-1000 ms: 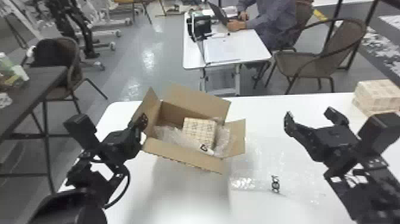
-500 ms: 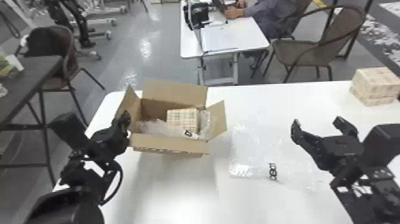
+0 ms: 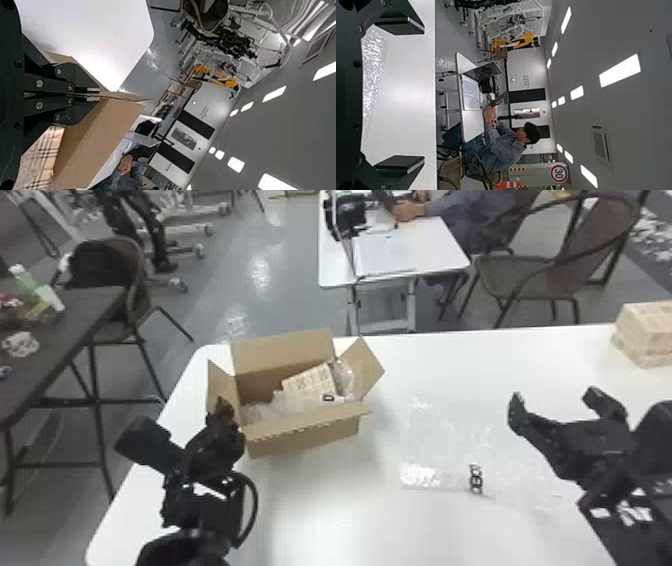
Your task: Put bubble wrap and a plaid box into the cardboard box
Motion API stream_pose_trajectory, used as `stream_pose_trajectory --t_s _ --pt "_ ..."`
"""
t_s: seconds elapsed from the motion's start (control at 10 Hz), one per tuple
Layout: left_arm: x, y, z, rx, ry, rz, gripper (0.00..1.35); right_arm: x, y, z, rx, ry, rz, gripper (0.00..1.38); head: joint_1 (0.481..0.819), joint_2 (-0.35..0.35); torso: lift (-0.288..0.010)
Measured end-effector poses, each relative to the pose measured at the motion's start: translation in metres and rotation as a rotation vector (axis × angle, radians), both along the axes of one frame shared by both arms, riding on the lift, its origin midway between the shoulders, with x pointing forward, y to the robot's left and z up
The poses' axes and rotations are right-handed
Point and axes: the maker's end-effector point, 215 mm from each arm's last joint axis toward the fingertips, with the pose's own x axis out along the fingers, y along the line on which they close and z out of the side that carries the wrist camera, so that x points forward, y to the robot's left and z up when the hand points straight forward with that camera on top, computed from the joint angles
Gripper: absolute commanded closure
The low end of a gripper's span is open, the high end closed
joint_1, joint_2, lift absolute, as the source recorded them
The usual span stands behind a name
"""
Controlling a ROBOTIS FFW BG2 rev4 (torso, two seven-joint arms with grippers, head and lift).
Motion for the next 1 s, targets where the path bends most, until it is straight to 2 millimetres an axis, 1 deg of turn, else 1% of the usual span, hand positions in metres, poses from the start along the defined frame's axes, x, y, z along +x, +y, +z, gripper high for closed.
stream_pose_trajectory --t_s 0.2,0.4,0.6,0.9,1.0 --pt "-0.01 0.015 -0.001 -0.019 -0.033 0.11 1.22 0.0 0.0 -0.001 -0.002 0.003 0.001 0.15 0.695 0.208 -0.108" --pt "-0.025 0.034 -0.008 -0.033 -0.054 0.225 1.22 0.0 0.001 -0.001 -0.002 0.006 0.005 0.15 0.695 0.232 -0.108" --pt "-0.056 0.052 -0.017 -0.07 -0.08 0.402 1.22 0.0 0.003 -0.001 -0.006 0.008 0.016 0.15 0.695 0.264 -0.108" --pt "-0.087 0.075 -0.013 -0.018 -0.102 0.505 1.22 0.001 0.006 -0.003 -0.009 0.015 0.026 0.15 0.695 0.296 -0.108" --pt "-0.104 0.085 -0.01 0.009 -0.102 0.574 1.22 0.001 0.007 -0.003 -0.01 0.017 0.032 0.15 0.695 0.318 -0.108"
